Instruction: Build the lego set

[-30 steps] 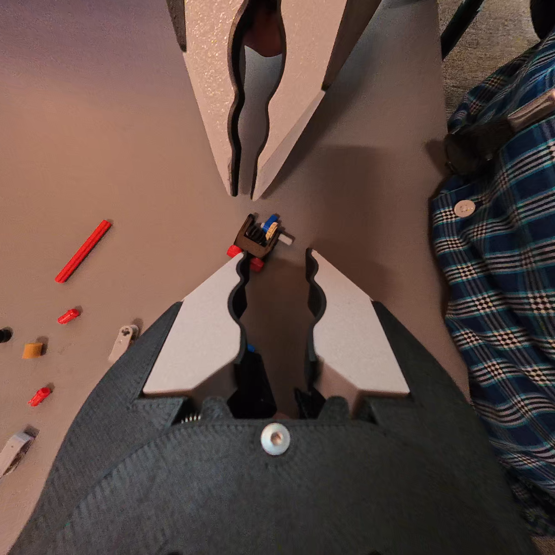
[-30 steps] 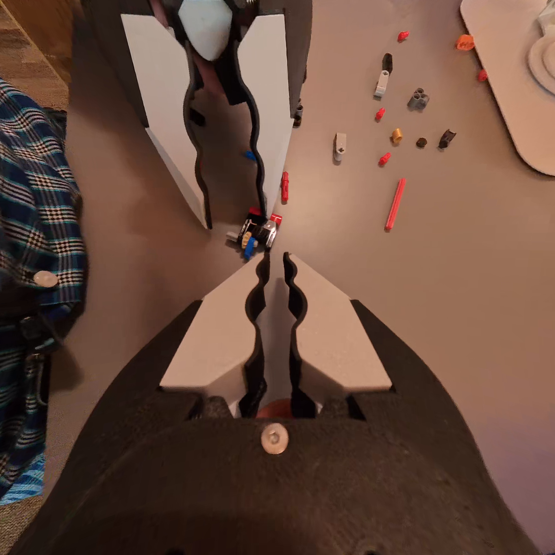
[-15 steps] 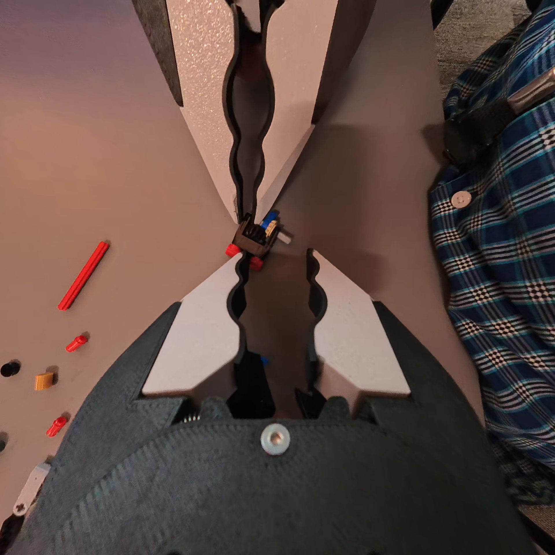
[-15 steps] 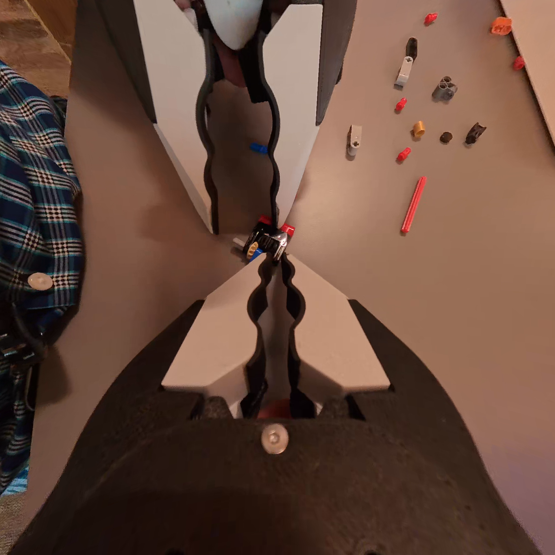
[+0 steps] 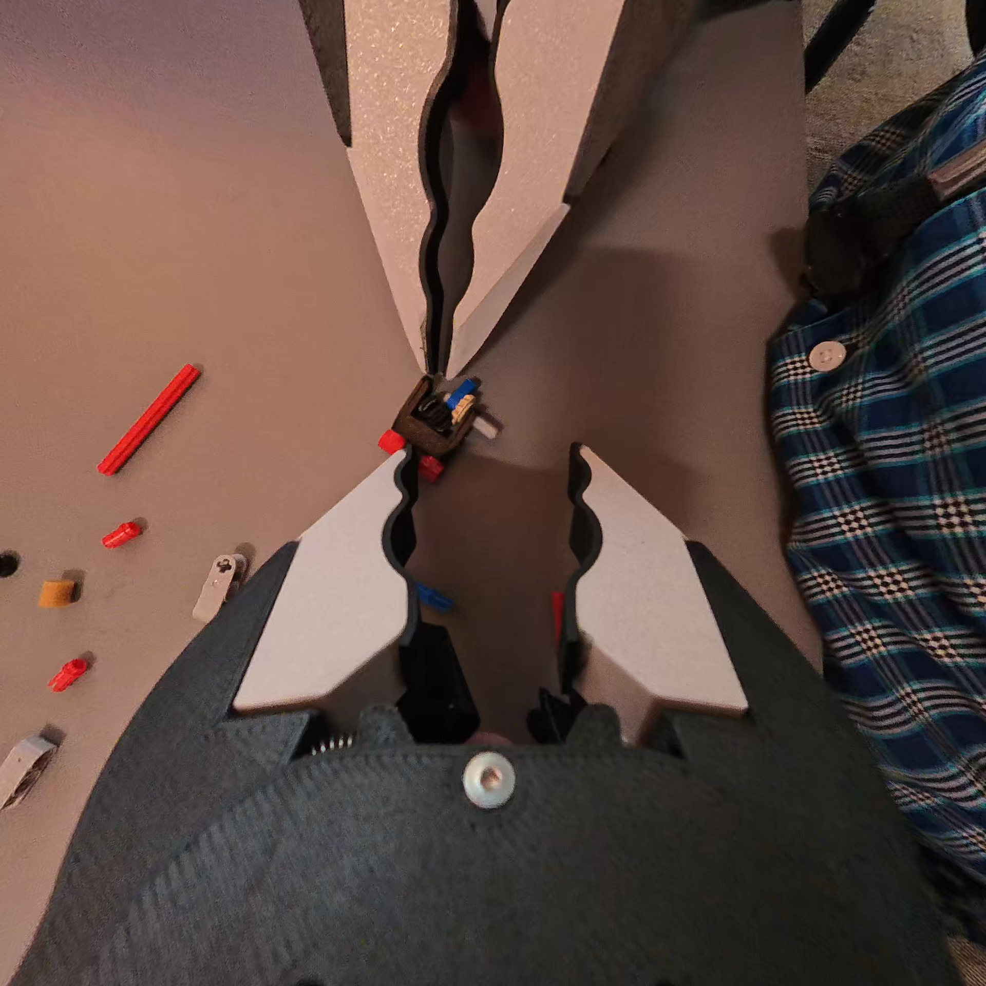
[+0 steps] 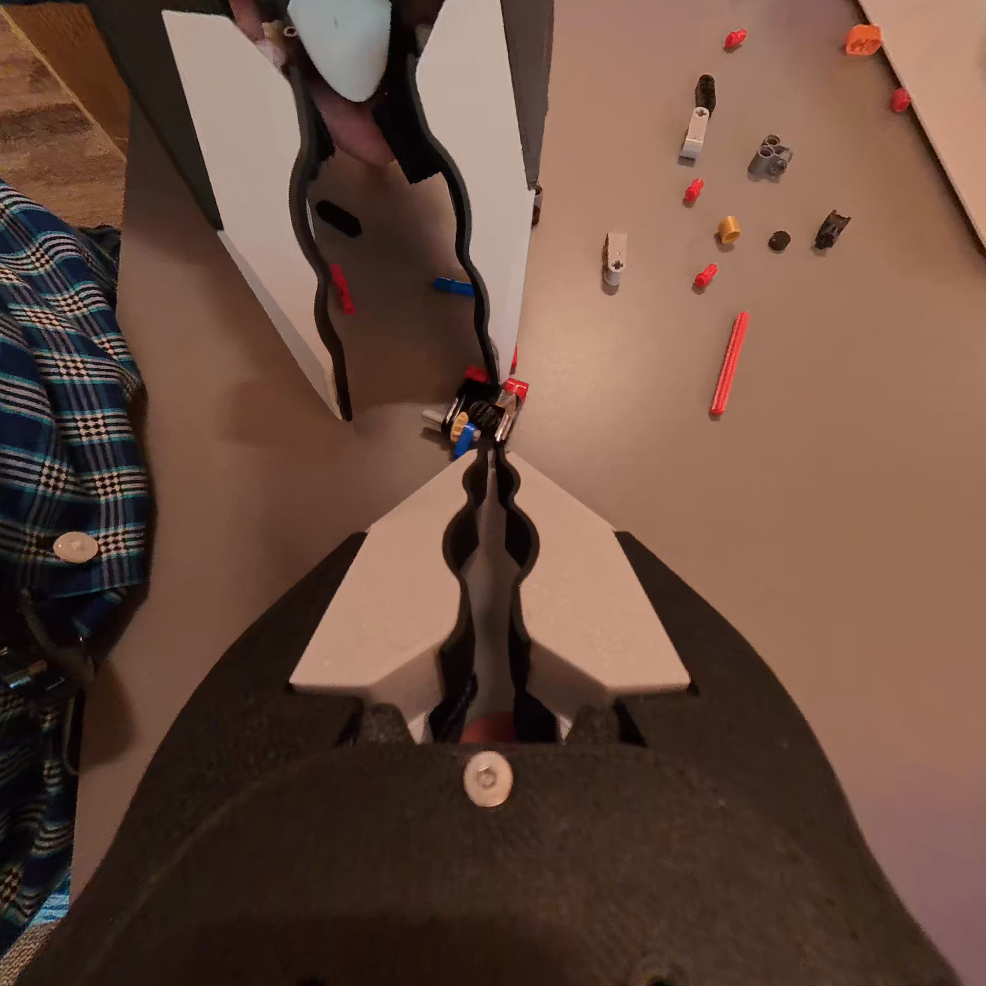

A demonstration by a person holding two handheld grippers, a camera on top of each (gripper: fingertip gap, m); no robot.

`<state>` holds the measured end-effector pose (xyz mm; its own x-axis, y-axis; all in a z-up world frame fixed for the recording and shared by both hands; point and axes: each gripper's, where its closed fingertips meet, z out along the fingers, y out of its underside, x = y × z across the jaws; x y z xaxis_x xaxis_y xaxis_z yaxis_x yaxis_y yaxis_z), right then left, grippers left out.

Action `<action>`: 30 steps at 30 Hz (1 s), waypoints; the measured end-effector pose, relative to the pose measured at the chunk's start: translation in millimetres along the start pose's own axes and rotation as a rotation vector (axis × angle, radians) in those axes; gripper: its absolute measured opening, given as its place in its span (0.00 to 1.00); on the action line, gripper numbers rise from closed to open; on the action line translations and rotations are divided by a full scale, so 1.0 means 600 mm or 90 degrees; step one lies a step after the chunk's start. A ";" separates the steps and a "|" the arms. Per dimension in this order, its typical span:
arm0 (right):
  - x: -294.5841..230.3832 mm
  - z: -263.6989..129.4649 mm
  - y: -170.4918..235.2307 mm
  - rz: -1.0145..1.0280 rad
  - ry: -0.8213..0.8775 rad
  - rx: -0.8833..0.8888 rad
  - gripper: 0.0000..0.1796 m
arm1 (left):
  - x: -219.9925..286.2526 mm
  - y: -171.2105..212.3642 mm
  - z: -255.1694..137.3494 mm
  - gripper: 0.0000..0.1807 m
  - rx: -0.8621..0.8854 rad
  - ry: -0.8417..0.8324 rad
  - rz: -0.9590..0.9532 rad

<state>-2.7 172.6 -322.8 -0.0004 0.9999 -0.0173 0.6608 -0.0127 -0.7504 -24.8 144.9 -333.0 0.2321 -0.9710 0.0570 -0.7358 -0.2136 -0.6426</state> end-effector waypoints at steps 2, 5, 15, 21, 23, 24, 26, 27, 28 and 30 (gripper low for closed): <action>0.003 -0.001 -0.001 0.004 0.003 0.001 0.00 | -0.004 -0.002 0.001 0.30 0.001 -0.006 -0.004; 0.006 0.000 0.000 0.005 0.006 -0.002 0.01 | -0.004 -0.005 0.002 0.27 0.003 -0.001 0.005; 0.020 -0.003 -0.005 0.002 0.019 -0.006 0.03 | -0.004 -0.013 0.007 0.23 -0.003 0.009 0.032; 0.019 0.005 0.002 -0.001 0.014 -0.025 0.00 | -0.006 -0.019 0.010 0.24 -0.003 0.007 0.035; 0.019 0.004 0.002 0.002 0.016 -0.024 0.00 | -0.007 -0.017 0.009 0.26 -0.008 0.002 0.033; 0.020 0.003 0.002 0.007 0.022 -0.024 0.00 | -0.008 -0.017 0.007 0.27 -0.011 -0.004 0.030; 0.022 0.003 0.003 0.016 0.028 -0.022 0.00 | -0.011 -0.016 0.004 0.29 -0.009 -0.015 0.018; 0.022 0.003 0.003 0.024 0.030 -0.022 0.00 | -0.015 -0.013 0.003 0.31 -0.013 -0.026 0.008; 0.022 0.003 0.003 0.029 0.035 -0.022 0.00 | -0.020 -0.011 0.001 0.33 -0.015 -0.039 -0.002; 0.021 0.004 0.002 0.035 0.044 -0.023 0.00 | -0.024 -0.012 -0.004 0.34 -0.014 -0.062 -0.024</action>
<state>-3.6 184.9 -325.6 0.0874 0.9961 -0.0120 0.6853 -0.0689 -0.7250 -24.2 160.2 -327.3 0.3201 -0.9474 0.0049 -0.7389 -0.2528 -0.6246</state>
